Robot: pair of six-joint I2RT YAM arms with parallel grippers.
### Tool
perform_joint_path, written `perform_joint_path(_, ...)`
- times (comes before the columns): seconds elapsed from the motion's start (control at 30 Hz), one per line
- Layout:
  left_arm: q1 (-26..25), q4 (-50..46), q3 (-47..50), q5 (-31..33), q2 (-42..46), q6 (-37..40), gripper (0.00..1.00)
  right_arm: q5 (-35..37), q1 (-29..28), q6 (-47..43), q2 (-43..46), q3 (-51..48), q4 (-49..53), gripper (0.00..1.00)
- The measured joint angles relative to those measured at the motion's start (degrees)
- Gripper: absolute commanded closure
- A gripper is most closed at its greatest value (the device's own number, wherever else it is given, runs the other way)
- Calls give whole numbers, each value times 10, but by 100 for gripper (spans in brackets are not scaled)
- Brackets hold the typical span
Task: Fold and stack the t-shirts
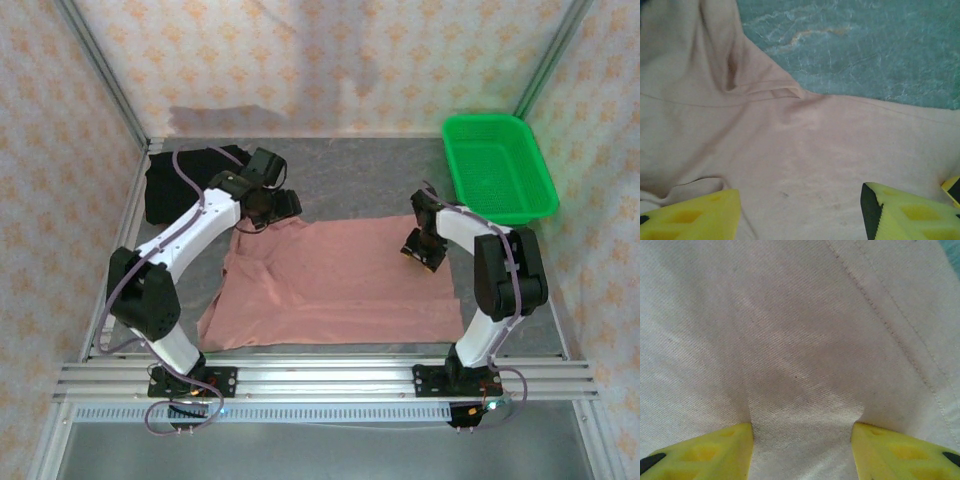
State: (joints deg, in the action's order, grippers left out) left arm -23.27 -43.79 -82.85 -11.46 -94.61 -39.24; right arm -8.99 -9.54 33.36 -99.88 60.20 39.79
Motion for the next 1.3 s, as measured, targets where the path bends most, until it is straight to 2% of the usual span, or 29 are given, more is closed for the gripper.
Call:
perform_joint_path(0.3, 9, -24, -15, 26, 40, -17, 31, 60, 54, -18, 1, -4, 1, 43)
perform_joint_path(0.4, 11, -26, -20, 30, 40, -17, 31, 61, 66, -26, 2, -5, 3, 36)
perform_joint_path(0.5, 16, -41, -40, 30, 29, -9, 31, 54, 70, -37, 11, -5, 7, 25)
perform_joint_path(0.63, 34, -75, -130, 30, -40, 21, 32, 21, 71, -57, 54, -1, 10, 14)
perform_joint_path(0.77, 53, -101, -227, 40, -141, 65, 34, -20, 74, -85, 92, 45, 22, 10)
perform_joint_path(1.0, 72, -122, -361, 45, -318, 120, 37, -78, 122, -117, 93, 101, 30, 13)
perform_joint_path(1.13, 80, -139, -447, 45, -396, 138, 39, -97, 146, -127, 57, 123, 33, 16)
perform_joint_path(1.3, 91, -146, -534, 45, -459, 154, 41, -111, 148, -129, 3, 150, 34, 17)
